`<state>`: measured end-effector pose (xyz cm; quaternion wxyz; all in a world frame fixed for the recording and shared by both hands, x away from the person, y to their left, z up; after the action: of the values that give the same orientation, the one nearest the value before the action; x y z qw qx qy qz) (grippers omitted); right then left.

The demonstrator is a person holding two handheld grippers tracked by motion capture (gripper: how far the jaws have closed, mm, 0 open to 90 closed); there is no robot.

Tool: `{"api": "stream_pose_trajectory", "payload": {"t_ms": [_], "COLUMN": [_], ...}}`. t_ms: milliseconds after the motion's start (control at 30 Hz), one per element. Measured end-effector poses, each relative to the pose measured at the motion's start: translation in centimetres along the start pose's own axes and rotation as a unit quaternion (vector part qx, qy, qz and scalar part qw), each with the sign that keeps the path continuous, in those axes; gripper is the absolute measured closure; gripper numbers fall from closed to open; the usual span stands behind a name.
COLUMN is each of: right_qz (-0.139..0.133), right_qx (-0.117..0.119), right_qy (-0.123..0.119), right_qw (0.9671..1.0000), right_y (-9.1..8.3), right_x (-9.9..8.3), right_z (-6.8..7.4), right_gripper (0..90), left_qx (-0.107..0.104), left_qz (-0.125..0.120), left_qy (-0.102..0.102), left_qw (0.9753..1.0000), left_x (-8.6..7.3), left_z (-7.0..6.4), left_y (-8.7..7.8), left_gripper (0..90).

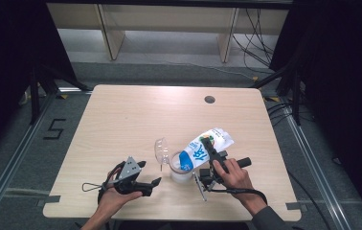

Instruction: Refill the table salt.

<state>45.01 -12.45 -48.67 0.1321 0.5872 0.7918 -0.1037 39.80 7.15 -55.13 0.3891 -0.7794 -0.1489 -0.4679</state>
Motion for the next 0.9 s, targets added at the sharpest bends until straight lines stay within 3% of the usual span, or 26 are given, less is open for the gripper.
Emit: {"api": "stream_pose_trajectory", "payload": {"t_ms": [200, 367, 500, 900], "right_qz": [-0.003, 0.003, 0.009, 0.003], "right_qx": [-0.001, 0.004, 0.008, 0.002], "right_qy": [-0.019, -0.016, 0.004, -0.003], "right_qw": [0.9998, 0.9999, 0.9999, 1.0], "right_y": [0.03, -0.03, -0.12, 0.0], "right_x": [-0.08, -0.19, -0.29, -0.31], "right_z": [-0.37, -0.29, 0.07, -0.09], "right_gripper": [73.3, 73.4, 73.5, 73.8], "left_qx": [0.0, 0.0, 0.0, 0.001], "left_qz": [0.001, 0.001, 0.001, 0.001], "left_qy": [0.004, 0.003, 0.003, 0.001], "left_qw": [1.0, 1.0, 1.0, 1.0], "left_x": [0.02, 0.02, 0.02, 0.0], "left_z": [0.04, 0.04, 0.03, 0.03], "left_y": [-0.03, -0.03, -0.03, -0.01], "left_gripper": [16.4, 16.4, 16.4, 16.4]}}
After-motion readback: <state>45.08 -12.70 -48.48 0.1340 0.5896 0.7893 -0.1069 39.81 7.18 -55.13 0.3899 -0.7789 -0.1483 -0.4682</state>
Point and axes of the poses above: each handheld gripper's, and its own axes: y roughly forward along the jaws, x roughly out of its top, z roughly to its left, the point moved 10 cm from there along y, roughly forward along the jaws, and after that the axes turned 14 degrees about -y, right-handed, at the moved point
